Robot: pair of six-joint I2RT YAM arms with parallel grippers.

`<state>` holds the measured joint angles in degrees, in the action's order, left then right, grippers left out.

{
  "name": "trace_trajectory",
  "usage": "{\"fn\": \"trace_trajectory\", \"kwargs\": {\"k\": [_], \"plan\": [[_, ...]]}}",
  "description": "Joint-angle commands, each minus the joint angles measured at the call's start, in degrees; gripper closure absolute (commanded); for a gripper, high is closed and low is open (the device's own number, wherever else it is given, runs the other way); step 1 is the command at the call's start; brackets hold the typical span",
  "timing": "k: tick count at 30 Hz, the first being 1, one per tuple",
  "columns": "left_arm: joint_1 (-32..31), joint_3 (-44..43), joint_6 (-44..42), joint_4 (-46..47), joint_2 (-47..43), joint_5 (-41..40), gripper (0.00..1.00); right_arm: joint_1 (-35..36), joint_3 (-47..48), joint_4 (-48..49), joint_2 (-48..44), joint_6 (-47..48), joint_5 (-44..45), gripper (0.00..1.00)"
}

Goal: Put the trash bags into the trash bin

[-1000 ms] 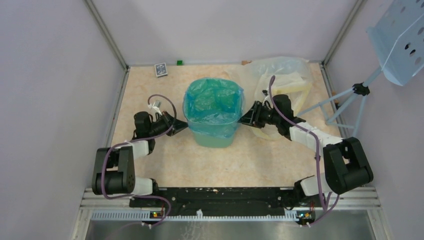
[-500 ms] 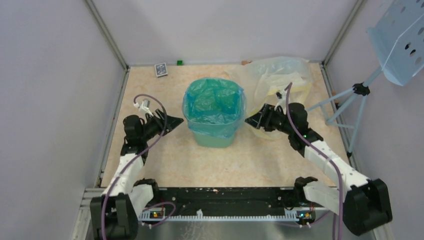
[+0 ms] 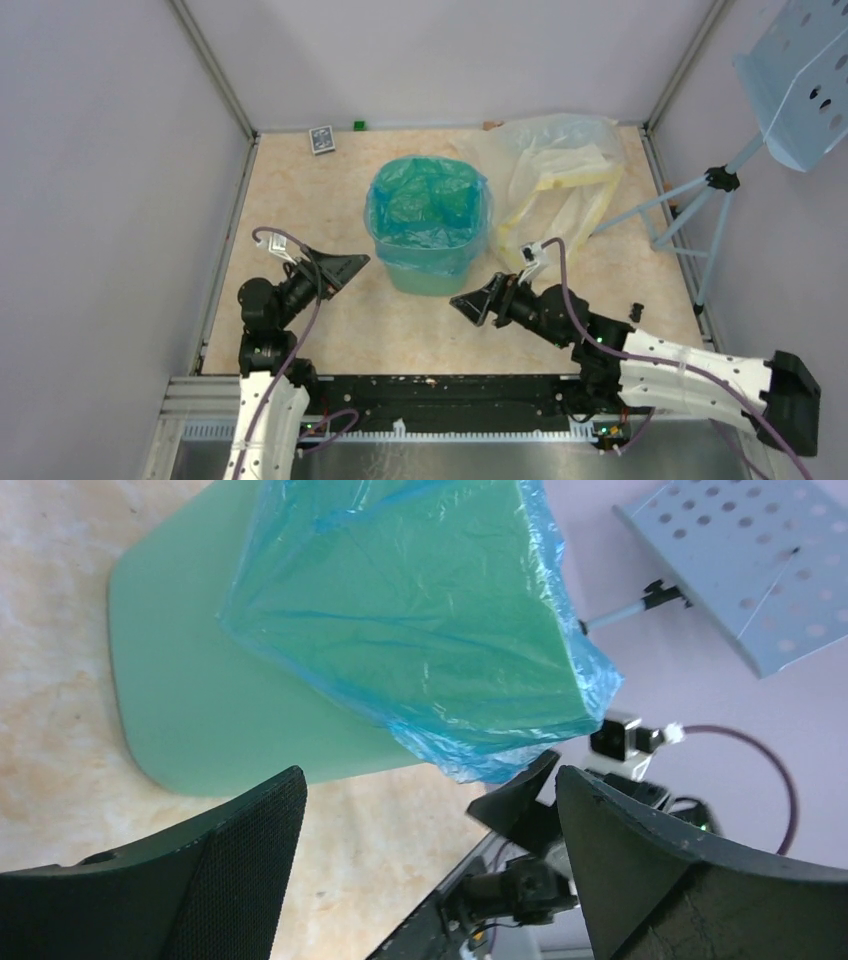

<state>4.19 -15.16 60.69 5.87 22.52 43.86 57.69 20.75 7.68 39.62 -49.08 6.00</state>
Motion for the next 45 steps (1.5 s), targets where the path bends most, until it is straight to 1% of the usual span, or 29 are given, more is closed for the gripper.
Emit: {"fn": "trace_trajectory", "kwargs": {"k": [1, 2, 4, 6, 8, 10, 12, 14, 19, 24, 27, 30, 34, 40, 45], "plan": [[-3.00, 1.21, 9.16, 1.51, -3.44, -5.45, 0.01, 10.12, 2.15, 11.14, 7.77, -8.38, 24.49, 0.15], [-3.80, 1.53, 9.72, 1.49, -3.76, -6.79, 0.01, 11.11, 3.70, 11.06, 10.37, -9.94, 26.09, 0.14], [-7.79, 2.14, 10.37, 2.46, -3.34, -9.55, 0.01, 11.55, 6.24, 11.15, 14.81, -12.87, 27.16, 0.14], [-12.17, 2.67, 10.87, 3.78, -1.18, -12.60, 0.01, 11.64, 6.70, 14.19, 17.29, -14.75, 28.17, 0.14], [-17.02, 2.54, 11.17, 5.23, 2.01, -15.37, 0.02, 11.66, 7.05, 16.68, 18.20, -15.01, 29.86, 0.15], [-20.73, 1.66, 10.62, 5.37, 4.18, -17.71, 0.04, 11.67, 8.28, 15.62, 18.32, -14.54, 31.49, 0.15], [-23.81, 1.47, 10.65, 5.14, 4.45, -21.18, 0.04, 11.65, 9.34, 13.87, 18.02, -13.76, 32.48, 0.16], [-25.50, 2.41, 11.63, 5.96, 3.98, -24.15, 0.05, 11.65, 9.56, 13.54, 17.60, -13.10, 32.42, 0.16], [-26.12, 5.29, 13.86, 10.76, 5.95, -25.16, 0.06, 11.57, 10.95, 9.92, 17.79, -13.83, 34.89, 0.18], [-26.09, 4.28, 13.00, 14.79, 12.09, -25.20, 0.05, 11.08, 13.32, 6.49, 19.38, -14.20, 36.18, 0.22], [-26.07, 4.58, 13.97, 16.72, 15.72, -25.54, 0.06, 9.83, 12.72, 6.52, 20.76, -15.65, 34.83, 0.23], [-26.10, 4.64, 13.72, 16.98, 18.09, -26.25, 0.07, 7.31, 11.92, 6.46, 22.92, -17.69, 29.66, 0.24], [-26.15, 6.51, 13.47, 16.65, 18.96, -26.77, 0.08, 5.73, 9.47, 7.55, 25.44, -19.85, 26.86, 0.25], [-26.08, 12.80, 13.72, 18.85, 17.64, -28.68, 0.09, 4.39, 6.67, 10.21, 29.31, -20.83, 24.20, 0.26], [-26.08, 13.28, 10.27, 16.53, 17.28, -30.78, 0.08, 4.04, 6.03, 10.99, 31.00, -19.88, 23.58, 0.26]]}}
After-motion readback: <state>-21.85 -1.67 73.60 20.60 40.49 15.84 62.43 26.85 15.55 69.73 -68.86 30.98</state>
